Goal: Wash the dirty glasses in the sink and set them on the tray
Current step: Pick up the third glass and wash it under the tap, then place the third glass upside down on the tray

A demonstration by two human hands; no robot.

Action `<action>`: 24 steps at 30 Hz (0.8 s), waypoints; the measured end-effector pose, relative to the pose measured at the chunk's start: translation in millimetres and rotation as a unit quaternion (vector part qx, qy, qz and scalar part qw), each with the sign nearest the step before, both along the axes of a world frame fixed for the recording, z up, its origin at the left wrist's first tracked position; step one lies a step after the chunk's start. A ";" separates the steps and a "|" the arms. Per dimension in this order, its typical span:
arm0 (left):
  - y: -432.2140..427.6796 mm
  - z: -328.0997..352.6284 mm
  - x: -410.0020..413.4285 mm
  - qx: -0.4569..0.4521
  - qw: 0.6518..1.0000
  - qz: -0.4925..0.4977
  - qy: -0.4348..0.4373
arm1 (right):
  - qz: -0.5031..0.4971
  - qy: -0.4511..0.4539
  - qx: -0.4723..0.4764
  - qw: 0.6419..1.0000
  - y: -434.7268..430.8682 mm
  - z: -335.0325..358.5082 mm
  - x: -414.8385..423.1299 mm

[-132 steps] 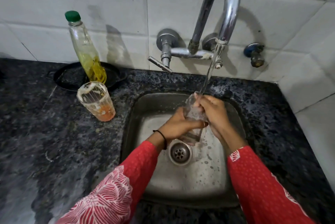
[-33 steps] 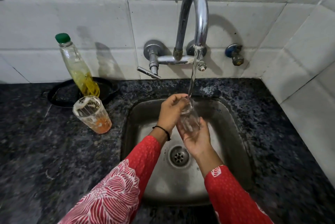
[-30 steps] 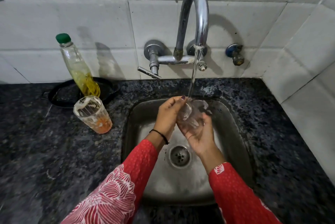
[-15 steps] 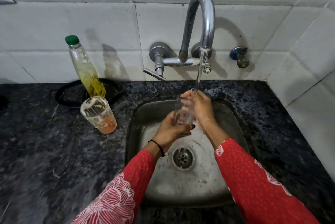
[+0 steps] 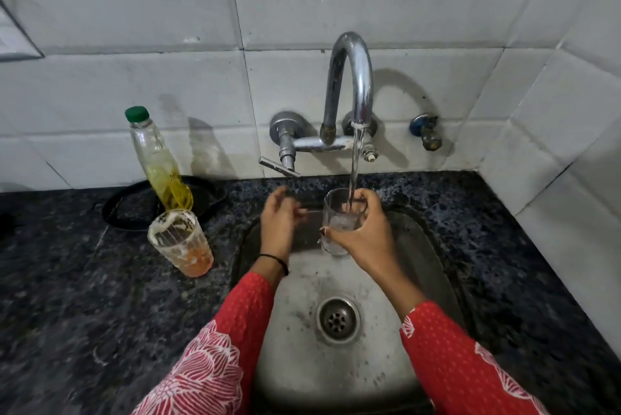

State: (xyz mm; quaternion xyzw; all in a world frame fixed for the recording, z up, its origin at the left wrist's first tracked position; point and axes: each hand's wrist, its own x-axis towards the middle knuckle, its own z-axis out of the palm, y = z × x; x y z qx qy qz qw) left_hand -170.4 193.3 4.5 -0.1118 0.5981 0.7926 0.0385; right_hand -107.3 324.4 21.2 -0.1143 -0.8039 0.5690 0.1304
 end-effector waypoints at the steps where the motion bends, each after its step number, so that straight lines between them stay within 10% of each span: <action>1: -3.1 12.1 -7.5 -0.038 0.998 0.025 0.036 | 0.001 0.003 0.009 1.000 -0.3 2.0 1.0; 8: -7.1 48.3 -26.4 -0.518 0.824 -0.014 0.230 | -0.015 0.024 0.009 1.000 -9.4 20.0 1.2; 16: -20.0 8.1 17.5 -0.299 0.937 -0.023 0.178 | 0.027 -0.068 -0.143 0.987 -20.9 22.6 38.9; 24: -34.4 -23.3 112.3 -0.349 0.888 -0.234 0.187 | 0.055 -0.302 -0.522 0.796 -35.6 7.8 93.5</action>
